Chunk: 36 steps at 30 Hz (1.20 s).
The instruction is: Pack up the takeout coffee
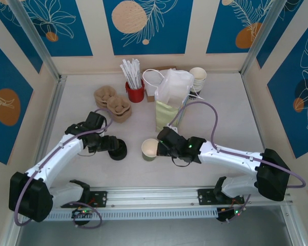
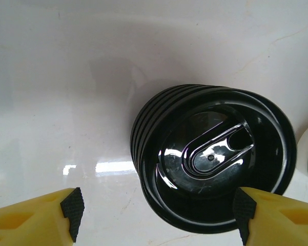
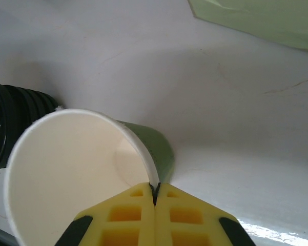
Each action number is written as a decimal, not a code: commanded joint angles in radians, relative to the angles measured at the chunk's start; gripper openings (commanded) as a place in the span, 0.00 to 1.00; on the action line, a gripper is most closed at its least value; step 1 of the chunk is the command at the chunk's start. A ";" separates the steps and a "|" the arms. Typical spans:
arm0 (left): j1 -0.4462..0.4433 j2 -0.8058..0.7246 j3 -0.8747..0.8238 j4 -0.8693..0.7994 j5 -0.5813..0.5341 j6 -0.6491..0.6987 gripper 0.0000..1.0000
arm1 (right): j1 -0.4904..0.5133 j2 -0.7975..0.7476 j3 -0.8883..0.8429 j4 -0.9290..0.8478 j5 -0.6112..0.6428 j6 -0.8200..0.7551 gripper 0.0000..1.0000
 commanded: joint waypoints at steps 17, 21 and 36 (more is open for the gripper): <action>-0.026 0.074 0.048 0.015 0.023 0.045 0.73 | 0.013 0.061 0.122 -0.058 0.012 -0.035 0.31; -0.027 0.077 0.048 0.030 0.020 0.045 0.71 | 0.017 0.067 0.158 -0.098 0.023 -0.037 0.34; -0.064 0.142 0.075 0.044 -0.036 0.073 0.57 | 0.018 -0.043 0.278 -0.225 0.018 -0.045 0.37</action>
